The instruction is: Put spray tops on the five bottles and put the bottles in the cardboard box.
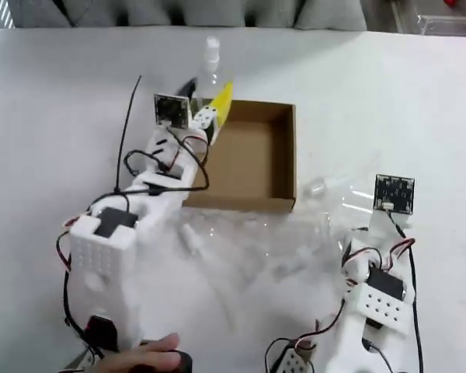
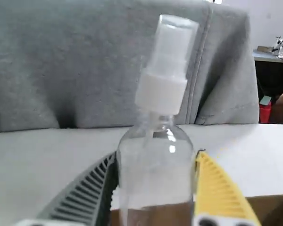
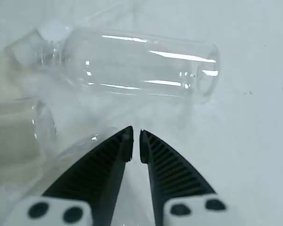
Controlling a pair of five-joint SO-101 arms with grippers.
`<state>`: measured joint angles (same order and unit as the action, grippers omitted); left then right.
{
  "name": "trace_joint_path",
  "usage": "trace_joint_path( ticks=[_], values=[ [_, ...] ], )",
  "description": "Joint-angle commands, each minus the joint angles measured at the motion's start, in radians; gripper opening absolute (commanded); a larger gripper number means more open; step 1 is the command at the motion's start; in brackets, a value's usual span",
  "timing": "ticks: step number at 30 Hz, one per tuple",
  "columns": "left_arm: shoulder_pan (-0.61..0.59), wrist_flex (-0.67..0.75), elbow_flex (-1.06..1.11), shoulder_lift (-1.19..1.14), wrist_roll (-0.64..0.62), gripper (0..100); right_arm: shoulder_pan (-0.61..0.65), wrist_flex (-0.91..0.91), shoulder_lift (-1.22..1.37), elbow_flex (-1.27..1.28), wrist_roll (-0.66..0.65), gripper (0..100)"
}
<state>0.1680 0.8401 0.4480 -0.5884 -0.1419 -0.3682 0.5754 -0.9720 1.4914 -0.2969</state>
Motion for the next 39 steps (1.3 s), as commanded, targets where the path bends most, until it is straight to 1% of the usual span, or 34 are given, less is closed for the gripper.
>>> trace_joint_path(
  ticks=[1,12,14,16,19,26,36,39],
  values=[
    [-0.030,0.035,-0.074,0.005,-0.012,2,0.025,-0.007,0.015,0.012,0.006,2.0],
    [-0.025,0.034,-0.021,0.004,-0.012,3,0.025,-0.008,0.015,0.012,0.006,2.1],
    [-0.022,0.034,-0.018,0.004,-0.012,6,0.025,-0.008,0.015,0.012,0.006,2.1],
    [-0.022,0.021,-0.017,0.004,-0.017,11,0.025,-0.008,0.013,0.012,0.006,2.1],
    [-0.024,-0.046,-0.020,0.004,-0.018,17,0.022,-0.008,0.013,0.012,0.006,2.1],
    [-0.022,-0.058,-0.017,0.001,-0.014,18,0.019,-0.008,0.008,0.012,0.006,2.1],
    [-0.021,-0.072,-0.057,-0.062,-0.012,18,0.021,-0.035,0.015,0.014,0.006,2.1],
    [-0.021,-0.089,-0.055,-0.062,-0.012,24,0.022,-0.035,0.015,0.014,0.006,2.1]
  ],
)
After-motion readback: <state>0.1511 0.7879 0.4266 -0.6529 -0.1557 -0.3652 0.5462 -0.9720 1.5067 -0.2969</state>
